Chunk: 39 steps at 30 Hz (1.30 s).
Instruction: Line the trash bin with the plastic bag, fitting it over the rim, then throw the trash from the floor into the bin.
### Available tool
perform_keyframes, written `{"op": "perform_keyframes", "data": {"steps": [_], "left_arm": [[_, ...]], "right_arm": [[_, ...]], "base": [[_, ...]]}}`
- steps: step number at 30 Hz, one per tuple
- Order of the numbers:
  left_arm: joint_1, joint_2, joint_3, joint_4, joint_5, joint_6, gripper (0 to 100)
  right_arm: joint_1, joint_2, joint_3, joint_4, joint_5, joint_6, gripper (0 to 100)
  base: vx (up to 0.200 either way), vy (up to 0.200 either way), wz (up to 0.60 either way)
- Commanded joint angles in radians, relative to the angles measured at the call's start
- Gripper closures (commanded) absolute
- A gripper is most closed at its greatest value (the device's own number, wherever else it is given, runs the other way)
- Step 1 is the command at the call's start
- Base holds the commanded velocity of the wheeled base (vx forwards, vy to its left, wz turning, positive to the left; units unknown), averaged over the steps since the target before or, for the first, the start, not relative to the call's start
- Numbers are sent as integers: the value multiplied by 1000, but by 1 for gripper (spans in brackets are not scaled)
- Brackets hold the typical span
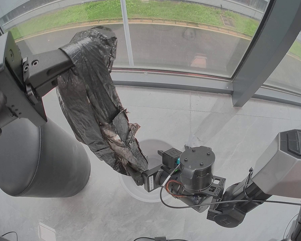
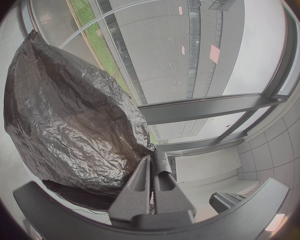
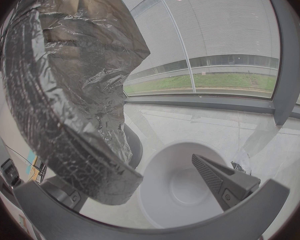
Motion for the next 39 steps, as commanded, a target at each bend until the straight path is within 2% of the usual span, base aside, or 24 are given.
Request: {"op": "perform_keyframes", "data": {"steps": [1,8,9,20,26,29,31,34,39], "left_arm": [[-3,-19,9,-1,0,0,100],[-3,-27,18,-1,0,0,100],[-2,-28,18,-1,0,0,100],[-3,-40,22,-1,0,-1,100],[0,-47,48,-1,0,-1,100],[4,-47,84,-9,2,-1,100],[9,-53,110,-13,2,0,100],[9,-54,130,-16,2,2,100],[15,-40,153,-18,-17,2,100]], "right_arm": [[-2,25,-29,0,0,-5,0],[-3,31,-57,-2,-2,-36,0],[-3,31,-54,-2,-2,-36,100],[3,17,-32,-5,0,-30,100],[14,-9,52,-83,8,-45,100],[12,-64,134,-91,41,-90,100],[6,-117,181,-83,103,-102,100],[-17,-180,221,-60,167,-102,100],[-39,-268,213,51,235,-74,100]], "base": [[0,0,0],[0,0,0],[0,0,0],[0,0,0],[0,0,0],[0,0,0],[0,0,0],[0,0,0],[0,0,0]]}}
